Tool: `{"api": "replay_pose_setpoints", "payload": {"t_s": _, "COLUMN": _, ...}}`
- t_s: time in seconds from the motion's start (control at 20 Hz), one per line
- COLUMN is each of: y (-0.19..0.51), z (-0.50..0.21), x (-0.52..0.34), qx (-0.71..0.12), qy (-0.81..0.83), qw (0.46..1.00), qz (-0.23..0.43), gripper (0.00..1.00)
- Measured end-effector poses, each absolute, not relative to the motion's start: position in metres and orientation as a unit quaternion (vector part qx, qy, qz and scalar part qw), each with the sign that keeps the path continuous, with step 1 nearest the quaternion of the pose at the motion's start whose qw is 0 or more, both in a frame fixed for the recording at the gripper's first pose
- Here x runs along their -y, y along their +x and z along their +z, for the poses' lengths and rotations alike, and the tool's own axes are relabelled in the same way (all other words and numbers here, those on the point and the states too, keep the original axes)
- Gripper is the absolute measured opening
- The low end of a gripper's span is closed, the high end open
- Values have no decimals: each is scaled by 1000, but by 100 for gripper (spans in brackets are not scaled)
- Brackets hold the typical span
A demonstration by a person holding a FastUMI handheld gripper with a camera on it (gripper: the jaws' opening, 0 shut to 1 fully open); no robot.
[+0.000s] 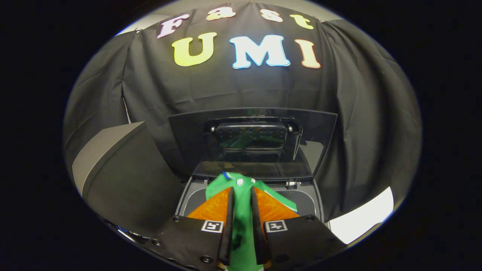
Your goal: Put the clothes into the washing machine and then close the washing machine lid.
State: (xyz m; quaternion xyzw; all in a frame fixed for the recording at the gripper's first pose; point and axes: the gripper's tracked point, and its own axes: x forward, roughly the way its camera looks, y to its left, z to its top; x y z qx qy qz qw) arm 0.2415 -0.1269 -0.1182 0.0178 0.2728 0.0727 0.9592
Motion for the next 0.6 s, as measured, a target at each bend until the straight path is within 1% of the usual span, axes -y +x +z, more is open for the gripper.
{"api": "replay_pose_setpoints", "payload": {"t_s": 0.2, "y": 241, "z": -123, "x": 126, "qx": -276, "qy": 11, "qw": 958, "qz": 70, "gripper": 97}}
{"api": "replay_pose_setpoints", "payload": {"t_s": 0.4, "y": 237, "z": -126, "x": 124, "qx": -278, "qy": 12, "qw": 958, "qz": 66, "gripper": 97}}
{"api": "replay_pose_setpoints", "payload": {"t_s": 0.6, "y": 242, "z": -110, "x": 125, "qx": -260, "qy": 17, "qw": 963, "qz": 64, "gripper": 97}}
